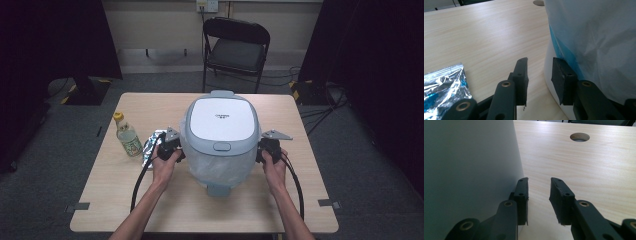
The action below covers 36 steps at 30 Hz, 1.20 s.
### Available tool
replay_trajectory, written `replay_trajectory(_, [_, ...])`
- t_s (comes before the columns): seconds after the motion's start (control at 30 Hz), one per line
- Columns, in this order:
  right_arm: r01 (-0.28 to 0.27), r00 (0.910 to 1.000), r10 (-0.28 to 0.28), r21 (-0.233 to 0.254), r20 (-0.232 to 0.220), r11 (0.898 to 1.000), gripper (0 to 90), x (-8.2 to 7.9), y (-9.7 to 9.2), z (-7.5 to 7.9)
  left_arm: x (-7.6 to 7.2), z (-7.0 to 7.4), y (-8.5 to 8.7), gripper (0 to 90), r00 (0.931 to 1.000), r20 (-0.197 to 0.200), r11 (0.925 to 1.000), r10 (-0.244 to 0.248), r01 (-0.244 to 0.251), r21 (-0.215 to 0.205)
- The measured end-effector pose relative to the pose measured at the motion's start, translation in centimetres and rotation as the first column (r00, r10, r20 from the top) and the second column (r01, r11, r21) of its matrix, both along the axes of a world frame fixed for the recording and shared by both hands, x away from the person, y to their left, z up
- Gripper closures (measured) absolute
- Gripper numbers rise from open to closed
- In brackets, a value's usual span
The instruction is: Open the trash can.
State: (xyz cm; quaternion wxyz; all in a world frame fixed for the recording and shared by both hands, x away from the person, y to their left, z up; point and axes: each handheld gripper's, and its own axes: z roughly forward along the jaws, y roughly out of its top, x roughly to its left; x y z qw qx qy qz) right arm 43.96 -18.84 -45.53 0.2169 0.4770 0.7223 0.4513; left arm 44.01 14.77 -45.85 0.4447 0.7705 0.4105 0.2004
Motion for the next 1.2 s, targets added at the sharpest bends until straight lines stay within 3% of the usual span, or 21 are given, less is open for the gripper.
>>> replay_trajectory(0.37, [-0.022,0.9997,0.022,-0.019,-0.014,1.0,66.6,-1.3,0.1,0.3,-2.6,-0.1,0.4,66.5,0.9996,0.0,0.9996,-0.028,0.028,0.01])
replay_trajectory(0.5, [-0.027,0.9996,0.027,-0.033,-0.007,0.999,66.5,-1.8,0.2,0.3,-2.9,-0.2,0.6,64.8,0.9993,-0.014,0.9994,-0.036,0.036,0.001])
replay_trajectory(0.7, [0.005,0.9998,-0.005,-0.031,-0.018,1.0,46.7,-1.6,-0.4,0.0,-2.5,-0.5,1.0,49.9,0.9992,-0.037,0.9999,-0.013,0.013,-0.009])
replay_trajectory(0.77, [0.007,0.9997,-0.008,-0.017,-0.025,1.0,46.8,-1.7,-0.5,-0.2,-2.5,-0.5,1.0,50.6,0.999,-0.038,0.9997,-0.024,0.024,-0.01])
replay_trajectory(0.8, [0.009,0.9997,-0.009,-0.019,-0.024,1.0,48.4,-1.7,-0.5,-0.2,-2.5,-0.5,0.9,54.9,0.9986,-0.033,0.9991,-0.042,0.042,-0.011])
replay_trajectory(0.83, [0.0,0.9996,-0.001,-0.012,-0.03,1.0,55.8,-1.8,-0.4,-0.2,-2.6,-0.5,0.8,60.2,0.9987,-0.029,0.9991,-0.042,0.042,-0.005])
replay_trajectory(0.87, [0.0,0.9996,-0.001,-0.012,-0.03,1.0,55.8,-1.8,-0.4,-0.2,-2.6,-0.5,0.8,62.9,0.9987,-0.029,0.9991,-0.042,0.042,-0.005])
replay_trajectory(0.9, [-0.008,0.9997,0.008,-0.033,-0.025,0.999,57.1,-2.0,-0.2,0.0,-2.6,-0.4,0.5,63.5,0.9987,-0.023,0.9988,-0.046,0.046,0.017])
replay_trajectory(0.97, [-0.004,0.9997,0.002,-0.051,-0.025,0.999,56.8,-2.2,-0.3,0.1,-2.7,-0.5,0.2,64.3,0.9984,-0.029,0.9988,-0.047,0.048,0.009])
replay_trajectory(1.1, [0.0,0.9993,-0.001,-0.041,-0.037,0.999,53.1,-2.7,-0.9,0.1,-3.0,-0.5,-0.1,62.7,0.9974,-0.039,0.9968,-0.06,0.062,0.05])
replay_trajectory(1.2, [0.009,0.9997,-0.011,-0.063,-0.024,0.998,51.2,-2.8,-0.8,0.2,-2.8,-0.5,-0.2,52.7,0.9988,-0.046,0.9982,-0.017,0.02,0.056])
